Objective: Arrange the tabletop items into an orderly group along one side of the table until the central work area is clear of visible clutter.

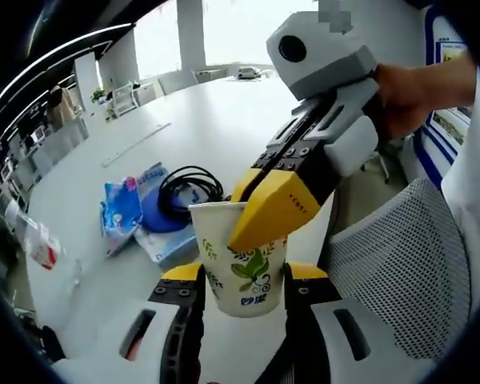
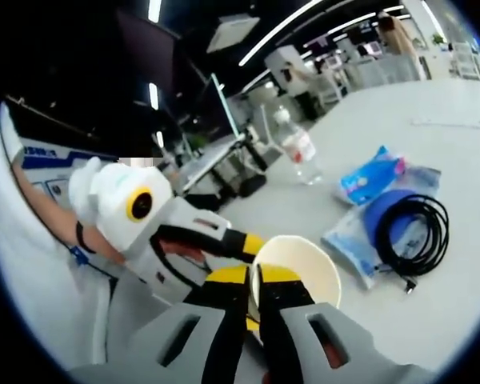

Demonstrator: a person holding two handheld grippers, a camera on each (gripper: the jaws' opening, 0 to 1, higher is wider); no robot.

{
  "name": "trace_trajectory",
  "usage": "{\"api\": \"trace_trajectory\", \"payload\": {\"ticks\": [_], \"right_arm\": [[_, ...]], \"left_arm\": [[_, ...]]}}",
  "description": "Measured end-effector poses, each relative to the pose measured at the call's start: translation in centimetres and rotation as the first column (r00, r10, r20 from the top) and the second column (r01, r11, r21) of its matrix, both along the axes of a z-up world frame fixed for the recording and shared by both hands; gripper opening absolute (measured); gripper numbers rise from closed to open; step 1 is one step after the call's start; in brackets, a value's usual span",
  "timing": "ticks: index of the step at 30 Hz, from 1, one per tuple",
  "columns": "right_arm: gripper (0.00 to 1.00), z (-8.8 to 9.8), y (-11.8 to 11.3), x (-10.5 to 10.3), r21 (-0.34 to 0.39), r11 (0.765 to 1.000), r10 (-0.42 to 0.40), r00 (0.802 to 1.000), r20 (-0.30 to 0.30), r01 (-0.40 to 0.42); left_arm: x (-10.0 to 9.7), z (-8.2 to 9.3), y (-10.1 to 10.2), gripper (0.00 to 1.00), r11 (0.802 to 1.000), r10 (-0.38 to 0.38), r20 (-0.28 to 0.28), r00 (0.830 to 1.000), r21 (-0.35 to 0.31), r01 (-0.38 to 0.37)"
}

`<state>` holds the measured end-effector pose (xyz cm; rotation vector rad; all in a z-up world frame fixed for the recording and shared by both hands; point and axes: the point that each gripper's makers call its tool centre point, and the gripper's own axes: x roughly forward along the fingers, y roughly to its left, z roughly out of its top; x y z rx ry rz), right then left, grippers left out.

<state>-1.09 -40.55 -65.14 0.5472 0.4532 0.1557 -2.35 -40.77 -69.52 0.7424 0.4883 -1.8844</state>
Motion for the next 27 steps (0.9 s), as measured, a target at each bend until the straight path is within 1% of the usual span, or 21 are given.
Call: {"api": "trace_trajectory", "payload": {"ticks": [3,5,6,7,8,10,11,12,13,14,16,19,20,21,22,23,24,25,26,27], "right_arm": [[0.00,-0.1,-0.1,0.0,-0.002,1.000,-0.004,1.000,-0.004,0.004],[0.00,-0.2,-0.2,0.0,-0.007,1.000,-0.008,1.000,-0.009,0.008],[0.00,-0.4,-0.4,-0.1,-0.022,1.000,-0.010,1.000,-0.021,0.009],[0.00,-0.9,-0.7,-0.3,-0.086,0.996,0.008,0.999,-0.052,-0.013],[0.00,-1.1,-0.6,-0.4,-0.115,0.993,0.023,0.998,-0.061,-0.030],[0.00,-1.0,-0.5,-0.1,-0.118,0.992,0.028,0.998,-0.056,-0.034],[0.00,-1.0,-0.6,-0.1,-0.113,0.993,0.026,0.998,-0.054,-0.032],[0.00,-1.1,-0.7,0.1,-0.115,0.993,0.023,0.998,-0.058,-0.030],[0.00,-1.2,-0.8,0.1,-0.124,0.992,0.023,0.998,-0.062,-0.031],[0.00,-1.4,-1.0,0.1,-0.162,0.986,0.032,0.997,-0.075,-0.044],[0.00,-1.5,-0.9,0.2,-0.172,0.983,0.044,0.996,-0.078,-0.057],[0.00,-1.6,-0.9,0.6,-0.172,0.983,0.048,0.996,-0.076,-0.060],[0.00,-1.7,-1.0,0.7,-0.176,0.982,0.051,0.996,-0.078,-0.064],[0.00,-1.7,-1.0,0.9,-0.177,0.982,0.055,0.995,-0.079,-0.068],[0.00,-1.7,-1.0,1.1,-0.180,0.981,0.061,0.995,-0.079,-0.075],[0.00,-1.7,-1.0,1.3,-0.181,0.980,0.065,0.995,-0.078,-0.078],[0.00,-1.7,-0.9,1.5,-0.183,0.980,0.072,0.994,-0.078,-0.085],[0.00,-1.8,-0.9,1.7,-0.186,0.978,0.078,0.994,-0.077,-0.091],[0.00,-1.8,-0.9,2.0,-0.191,0.977,0.087,0.993,-0.077,-0.100],[0.00,-1.8,-0.9,2.3,-0.192,0.976,0.092,0.993,-0.079,-0.106]], "left_arm": [[0.2,-0.2,0.1,0.37,1.000,0.014,-0.001,1.000,0.002,-0.014],[0.4,-0.5,0.2,0.36,1.000,0.023,0.010,1.000,0.008,-0.023],[0.5,-0.5,0.3,0.36,0.999,0.039,-0.006,0.999,0.011,-0.039],[0.6,-0.5,0.4,0.37,0.998,0.060,-0.026,0.998,0.015,-0.059],[0.8,-0.6,0.4,0.38,0.997,0.081,-0.037,0.996,0.017,-0.080],[1.4,-0.8,0.6,0.40,0.993,0.119,-0.061,0.991,0.026,-0.118],[1.8,-0.8,0.7,0.40,0.988,0.154,-0.078,0.985,0.027,-0.152],[2.0,-0.8,0.8,0.40,0.985,0.171,-0.088,0.981,0.028,-0.169],[2.4,-0.8,0.9,0.40,0.980,0.197,-0.103,0.975,0.029,-0.195],[2.7,-0.7,0.9,0.40,0.976,0.216,-0.113,0.970,0.026,-0.215],[3.5,-0.5,1.1,0.40,0.963,0.270,-0.135,0.953,0.025,-0.269],[5.0,-0.9,1.6,0.39,0.939,0.345,-0.146,0.927,0.040,-0.342],[5.8,-0.9,1.8,0.39,0.923,0.384,-0.161,0.909,0.041,-0.383],[6.0,-0.9,1.9,0.39,0.914,0.404,-0.177,0.897,0.045,-0.403],[6.7,-0.9,2.1,0.39,0.898,0.438,-0.194,0.878,0.048,-0.437],[6.9,-0.9,2.2,0.39,0.893,0.447,-0.197,0.872,0.046,-0.447],[7.5,-0.7,2.3,0.39,0.880,0.471,-0.209,0.857,0.045,-0.473],[7.9,-0.6,2.5,0.39,0.871,0.486,-0.216,0.847,0.044,-0.489],[8.5,-0.6,2.7,0.39,0.857,0.509,-0.219,0.832,0.045,-0.513],[8.8,-0.5,2.8,0.39,0.850,0.521,-0.223,0.824,0.042,-0.526]]}}
